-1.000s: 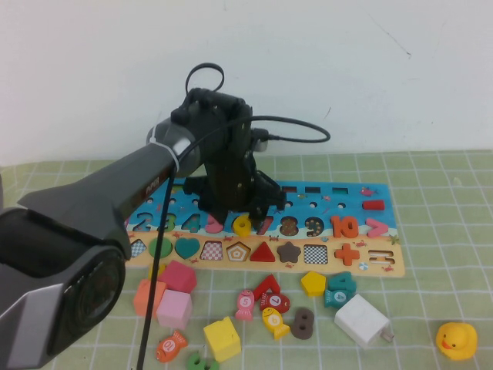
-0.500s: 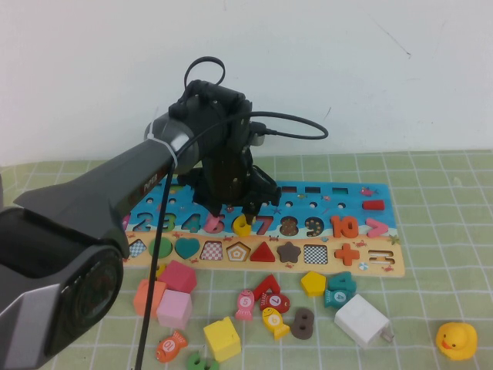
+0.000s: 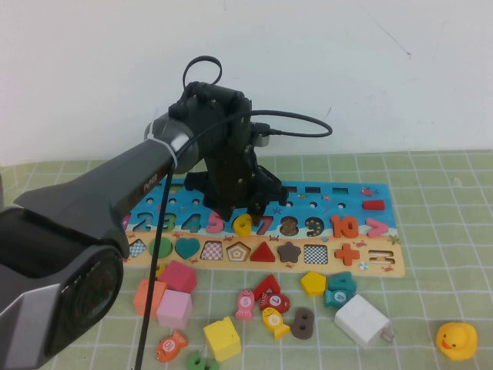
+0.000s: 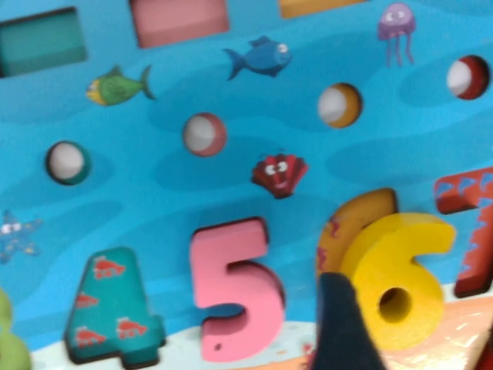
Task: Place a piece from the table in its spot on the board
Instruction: Place the "number 6" into the hole of the number 6
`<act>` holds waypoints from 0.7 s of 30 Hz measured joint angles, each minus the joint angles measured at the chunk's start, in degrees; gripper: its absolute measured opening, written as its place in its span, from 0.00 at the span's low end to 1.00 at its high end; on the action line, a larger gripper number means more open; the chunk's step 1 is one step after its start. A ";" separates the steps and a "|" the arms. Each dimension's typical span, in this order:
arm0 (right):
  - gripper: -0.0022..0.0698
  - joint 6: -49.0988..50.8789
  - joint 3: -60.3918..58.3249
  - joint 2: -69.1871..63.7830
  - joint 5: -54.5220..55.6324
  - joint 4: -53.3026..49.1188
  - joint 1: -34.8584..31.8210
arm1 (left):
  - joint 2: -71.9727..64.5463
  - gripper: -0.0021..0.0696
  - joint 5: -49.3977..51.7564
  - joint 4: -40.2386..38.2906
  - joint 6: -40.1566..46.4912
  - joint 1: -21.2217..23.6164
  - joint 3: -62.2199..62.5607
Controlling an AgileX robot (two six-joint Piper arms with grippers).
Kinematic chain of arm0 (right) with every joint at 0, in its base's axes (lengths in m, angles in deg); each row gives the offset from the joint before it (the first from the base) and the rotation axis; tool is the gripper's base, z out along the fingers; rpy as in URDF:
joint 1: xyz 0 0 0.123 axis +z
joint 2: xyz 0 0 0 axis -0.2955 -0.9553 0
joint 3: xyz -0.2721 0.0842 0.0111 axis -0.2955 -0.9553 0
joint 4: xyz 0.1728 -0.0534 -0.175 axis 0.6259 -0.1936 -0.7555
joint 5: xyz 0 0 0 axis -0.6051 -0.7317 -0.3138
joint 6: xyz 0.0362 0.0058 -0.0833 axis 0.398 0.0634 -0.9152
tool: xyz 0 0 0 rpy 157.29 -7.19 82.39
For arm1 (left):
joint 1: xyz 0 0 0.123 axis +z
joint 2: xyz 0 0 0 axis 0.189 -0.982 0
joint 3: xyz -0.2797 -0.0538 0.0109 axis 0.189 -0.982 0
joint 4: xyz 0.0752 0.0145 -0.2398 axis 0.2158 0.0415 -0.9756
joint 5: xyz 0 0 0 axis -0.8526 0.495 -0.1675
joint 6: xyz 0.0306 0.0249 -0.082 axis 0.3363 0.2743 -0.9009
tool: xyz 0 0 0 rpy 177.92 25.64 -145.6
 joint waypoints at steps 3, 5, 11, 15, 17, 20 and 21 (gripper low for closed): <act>0.03 0.00 0.00 0.00 0.00 0.00 0.00 | 0.00 0.44 -0.37 -1.75 0.65 0.00 0.00; 0.03 0.00 0.00 0.00 0.00 0.00 0.00 | 0.00 0.30 -0.64 -3.93 1.64 0.00 0.00; 0.03 0.00 0.00 0.00 0.00 0.00 0.00 | 0.00 0.05 -3.02 -8.45 4.96 -0.12 0.00; 0.03 0.00 0.00 0.00 0.00 0.00 0.00 | 0.00 0.04 -3.74 -8.06 5.19 -0.72 0.00; 0.03 0.00 0.00 0.00 0.00 0.00 0.00 | -0.11 0.03 -3.97 -7.73 5.47 -1.11 0.00; 0.03 0.00 0.00 0.00 0.00 0.00 0.00 | -0.74 0.03 -3.99 -6.41 5.47 -1.22 0.00; 0.03 0.00 0.00 0.00 0.00 0.00 0.00 | -1.04 0.03 -4.09 -5.87 5.47 -1.22 0.00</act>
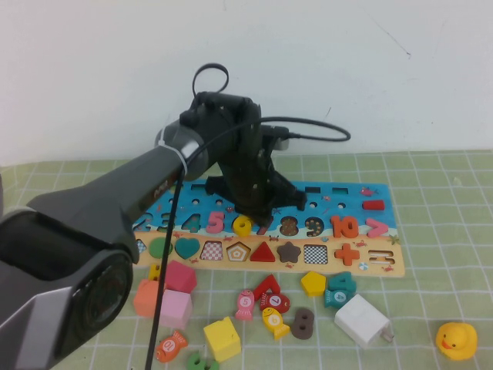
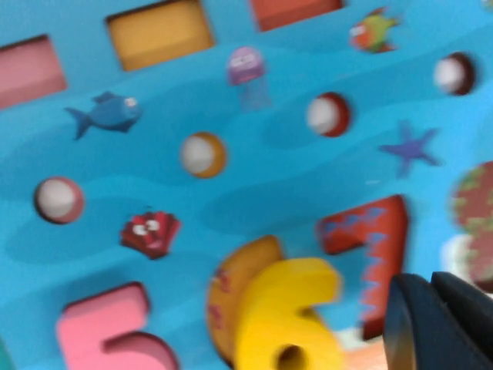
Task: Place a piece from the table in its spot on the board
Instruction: Place the "number 6" into the hole of the number 6
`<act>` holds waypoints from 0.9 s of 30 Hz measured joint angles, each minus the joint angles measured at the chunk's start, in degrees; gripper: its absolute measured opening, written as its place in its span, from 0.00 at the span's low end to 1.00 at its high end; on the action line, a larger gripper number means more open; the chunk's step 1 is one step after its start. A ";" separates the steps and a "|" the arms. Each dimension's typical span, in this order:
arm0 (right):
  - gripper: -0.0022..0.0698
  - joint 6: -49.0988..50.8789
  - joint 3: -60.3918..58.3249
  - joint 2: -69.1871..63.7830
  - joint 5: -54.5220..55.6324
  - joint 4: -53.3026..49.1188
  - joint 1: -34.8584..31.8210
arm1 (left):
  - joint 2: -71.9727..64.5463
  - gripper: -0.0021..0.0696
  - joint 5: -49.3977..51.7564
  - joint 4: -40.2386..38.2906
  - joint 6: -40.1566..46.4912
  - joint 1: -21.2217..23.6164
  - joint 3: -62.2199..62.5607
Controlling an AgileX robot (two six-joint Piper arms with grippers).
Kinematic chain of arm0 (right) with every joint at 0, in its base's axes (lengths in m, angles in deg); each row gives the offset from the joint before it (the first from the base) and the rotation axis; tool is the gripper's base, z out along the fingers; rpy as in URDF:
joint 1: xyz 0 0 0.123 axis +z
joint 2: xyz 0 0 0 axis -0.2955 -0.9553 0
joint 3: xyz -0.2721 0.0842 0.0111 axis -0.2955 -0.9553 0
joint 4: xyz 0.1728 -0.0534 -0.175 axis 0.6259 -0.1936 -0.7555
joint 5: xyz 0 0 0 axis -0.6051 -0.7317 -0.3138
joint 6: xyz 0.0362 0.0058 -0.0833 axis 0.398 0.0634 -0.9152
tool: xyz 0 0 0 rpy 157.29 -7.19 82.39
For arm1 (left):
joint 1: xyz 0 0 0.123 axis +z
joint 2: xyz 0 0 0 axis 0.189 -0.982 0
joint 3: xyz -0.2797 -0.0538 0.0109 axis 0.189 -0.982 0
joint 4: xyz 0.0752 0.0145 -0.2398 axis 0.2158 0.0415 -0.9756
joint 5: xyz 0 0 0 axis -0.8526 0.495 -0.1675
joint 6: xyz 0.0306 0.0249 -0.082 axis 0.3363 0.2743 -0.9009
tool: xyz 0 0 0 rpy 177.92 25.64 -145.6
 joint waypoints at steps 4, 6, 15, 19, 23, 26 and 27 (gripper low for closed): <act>0.03 0.00 0.00 0.00 0.00 0.00 0.00 | -1.22 0.03 0.00 2.16 -0.22 0.00 0.00; 0.03 0.00 0.00 0.00 0.00 0.00 0.00 | -1.32 0.03 -0.11 3.07 -0.34 0.00 0.00; 0.03 0.00 0.00 0.00 0.00 0.00 0.00 | -1.32 0.03 -0.72 7.21 -1.46 0.00 0.00; 0.03 0.00 0.00 0.00 0.00 0.00 0.00 | -1.32 0.03 -1.81 7.88 -1.58 0.00 0.00; 0.03 0.00 0.00 0.00 0.00 0.00 0.00 | -1.32 0.03 -2.73 5.50 -1.41 0.00 0.26; 0.03 0.00 0.00 0.00 0.00 0.00 0.00 | -1.32 0.03 -2.73 2.21 -0.05 0.00 1.20; 0.03 0.00 0.00 0.00 0.00 0.00 0.00 | -1.32 0.03 -2.61 0.99 0.33 0.00 1.73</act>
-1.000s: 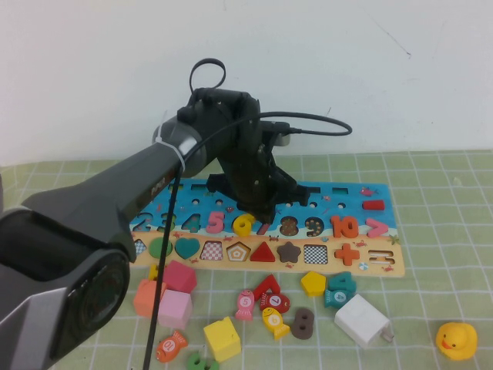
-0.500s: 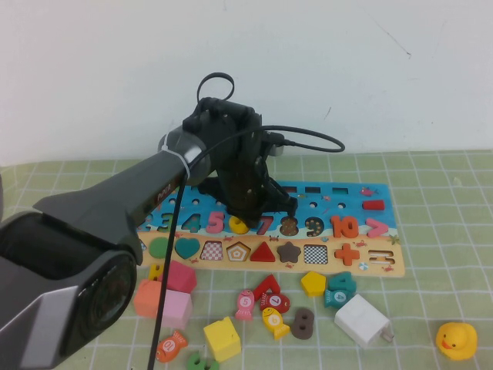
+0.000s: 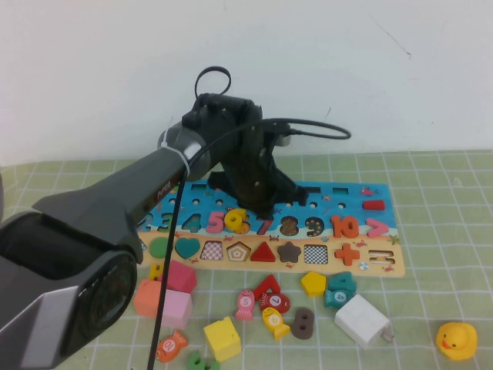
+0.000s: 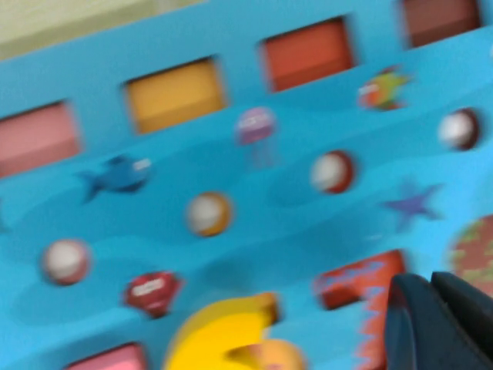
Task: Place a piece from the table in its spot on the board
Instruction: Place the "number 6" into the hole of the number 6
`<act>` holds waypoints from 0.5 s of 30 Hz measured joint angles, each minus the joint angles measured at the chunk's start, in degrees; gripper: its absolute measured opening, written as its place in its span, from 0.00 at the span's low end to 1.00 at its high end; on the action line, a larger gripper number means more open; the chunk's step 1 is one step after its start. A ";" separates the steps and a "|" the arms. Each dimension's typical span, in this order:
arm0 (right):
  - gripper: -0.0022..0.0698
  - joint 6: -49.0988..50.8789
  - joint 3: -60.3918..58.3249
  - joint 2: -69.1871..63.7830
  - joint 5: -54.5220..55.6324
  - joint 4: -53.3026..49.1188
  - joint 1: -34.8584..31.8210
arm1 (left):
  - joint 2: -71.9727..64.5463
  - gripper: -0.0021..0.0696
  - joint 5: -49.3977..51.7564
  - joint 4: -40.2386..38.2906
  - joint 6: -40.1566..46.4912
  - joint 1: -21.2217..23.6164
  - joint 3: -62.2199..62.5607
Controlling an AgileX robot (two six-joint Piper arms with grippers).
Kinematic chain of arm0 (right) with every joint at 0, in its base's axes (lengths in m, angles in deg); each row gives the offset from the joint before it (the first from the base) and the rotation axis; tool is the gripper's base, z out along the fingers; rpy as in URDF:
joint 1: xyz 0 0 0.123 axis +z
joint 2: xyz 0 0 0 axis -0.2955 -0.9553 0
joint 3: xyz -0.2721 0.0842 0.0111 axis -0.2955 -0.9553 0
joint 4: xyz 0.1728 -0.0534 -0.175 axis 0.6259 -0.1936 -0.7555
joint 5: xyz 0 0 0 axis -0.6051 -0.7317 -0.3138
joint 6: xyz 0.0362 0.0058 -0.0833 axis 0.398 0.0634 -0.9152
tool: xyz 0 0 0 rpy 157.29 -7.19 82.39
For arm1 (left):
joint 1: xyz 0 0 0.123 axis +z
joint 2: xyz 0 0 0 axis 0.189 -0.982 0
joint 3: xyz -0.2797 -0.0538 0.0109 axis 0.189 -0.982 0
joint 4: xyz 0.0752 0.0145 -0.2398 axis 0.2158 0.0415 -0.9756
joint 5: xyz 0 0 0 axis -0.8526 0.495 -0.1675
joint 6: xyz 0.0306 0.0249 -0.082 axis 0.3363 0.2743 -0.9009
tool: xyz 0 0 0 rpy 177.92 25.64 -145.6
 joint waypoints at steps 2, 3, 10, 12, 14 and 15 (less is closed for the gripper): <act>0.03 0.00 0.00 0.00 0.00 0.00 0.00 | 0.00 0.03 0.80 -1.78 1.31 0.00 1.10; 0.03 0.00 0.00 0.00 0.00 0.00 0.00 | 0.00 0.03 1.46 -2.03 1.58 0.00 1.58; 0.03 0.00 0.00 0.00 0.00 0.00 0.00 | 0.00 0.03 6.05 5.78 0.64 0.00 3.39; 0.03 0.00 0.00 0.00 0.00 0.00 0.00 | 0.00 0.03 7.03 8.03 -0.15 0.24 3.39; 0.03 0.00 0.00 0.00 0.00 0.00 0.00 | 0.00 0.03 7.32 9.04 -0.42 0.75 3.39; 0.03 0.00 0.00 0.00 0.00 0.00 0.00 | 0.00 0.03 7.44 9.33 -0.51 1.03 3.39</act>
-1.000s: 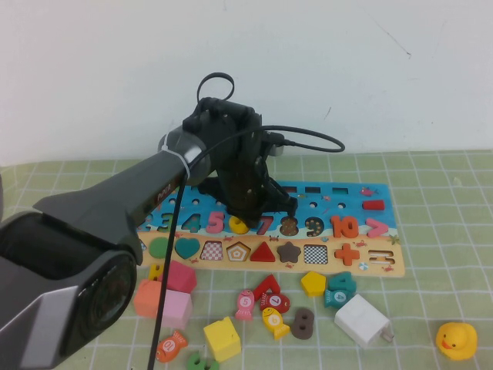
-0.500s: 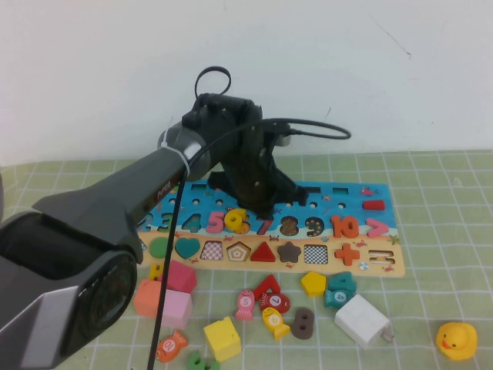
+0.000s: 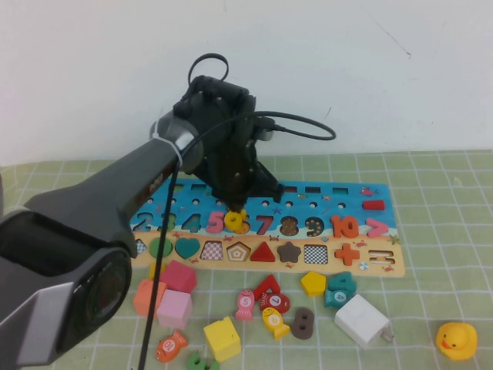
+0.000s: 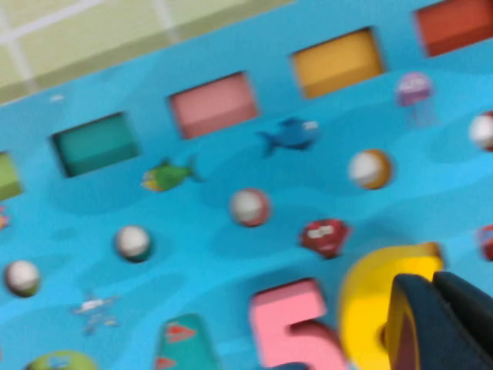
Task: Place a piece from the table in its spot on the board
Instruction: Place the "number 6" into the hole of the number 6
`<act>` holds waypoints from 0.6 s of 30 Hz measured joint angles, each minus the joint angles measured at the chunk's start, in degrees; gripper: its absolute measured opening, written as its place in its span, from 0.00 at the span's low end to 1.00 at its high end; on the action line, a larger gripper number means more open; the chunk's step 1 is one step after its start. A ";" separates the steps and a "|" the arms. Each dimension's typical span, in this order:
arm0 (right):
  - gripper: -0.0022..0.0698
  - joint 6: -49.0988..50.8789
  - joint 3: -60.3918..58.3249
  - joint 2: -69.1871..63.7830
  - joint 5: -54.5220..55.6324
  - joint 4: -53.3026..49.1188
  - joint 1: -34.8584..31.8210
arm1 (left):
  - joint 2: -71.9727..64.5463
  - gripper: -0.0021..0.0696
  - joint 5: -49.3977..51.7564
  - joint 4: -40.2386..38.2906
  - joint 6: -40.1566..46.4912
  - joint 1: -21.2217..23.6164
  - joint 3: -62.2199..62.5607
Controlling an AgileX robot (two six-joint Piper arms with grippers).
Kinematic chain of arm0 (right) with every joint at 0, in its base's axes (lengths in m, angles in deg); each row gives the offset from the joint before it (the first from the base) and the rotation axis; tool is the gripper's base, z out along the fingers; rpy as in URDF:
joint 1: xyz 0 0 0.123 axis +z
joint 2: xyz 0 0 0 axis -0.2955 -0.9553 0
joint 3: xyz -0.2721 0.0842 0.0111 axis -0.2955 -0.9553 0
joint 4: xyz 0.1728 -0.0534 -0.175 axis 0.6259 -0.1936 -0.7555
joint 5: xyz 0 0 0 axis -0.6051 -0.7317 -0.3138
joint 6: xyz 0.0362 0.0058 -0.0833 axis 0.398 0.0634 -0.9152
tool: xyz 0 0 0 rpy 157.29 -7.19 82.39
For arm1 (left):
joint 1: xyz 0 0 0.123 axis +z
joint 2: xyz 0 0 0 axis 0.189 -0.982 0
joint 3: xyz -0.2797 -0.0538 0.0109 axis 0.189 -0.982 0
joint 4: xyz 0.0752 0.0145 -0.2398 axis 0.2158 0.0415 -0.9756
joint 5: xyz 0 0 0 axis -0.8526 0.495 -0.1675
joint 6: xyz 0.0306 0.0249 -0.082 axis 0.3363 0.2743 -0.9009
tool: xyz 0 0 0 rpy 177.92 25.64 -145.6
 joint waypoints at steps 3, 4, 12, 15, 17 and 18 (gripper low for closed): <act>0.03 0.00 0.00 0.00 0.00 0.00 0.00 | 0.00 0.03 0.42 0.51 -0.03 0.73 0.00; 0.03 0.00 0.00 0.00 0.00 0.00 0.00 | 0.00 0.03 0.42 0.60 -0.03 0.96 0.00; 0.03 0.00 0.00 0.00 0.00 0.00 0.00 | 0.00 0.22 3.56 -0.94 5.08 2.79 0.00; 0.03 0.00 0.00 0.00 0.00 0.00 0.00 | 0.00 0.44 4.30 -4.59 7.94 3.41 0.00; 0.03 0.00 0.00 0.00 0.00 0.00 0.00 | 0.00 0.55 4.60 -7.02 10.89 3.53 0.00; 0.03 0.00 0.00 0.00 0.00 0.00 0.00 | 0.00 0.57 4.59 -7.70 12.00 3.53 0.00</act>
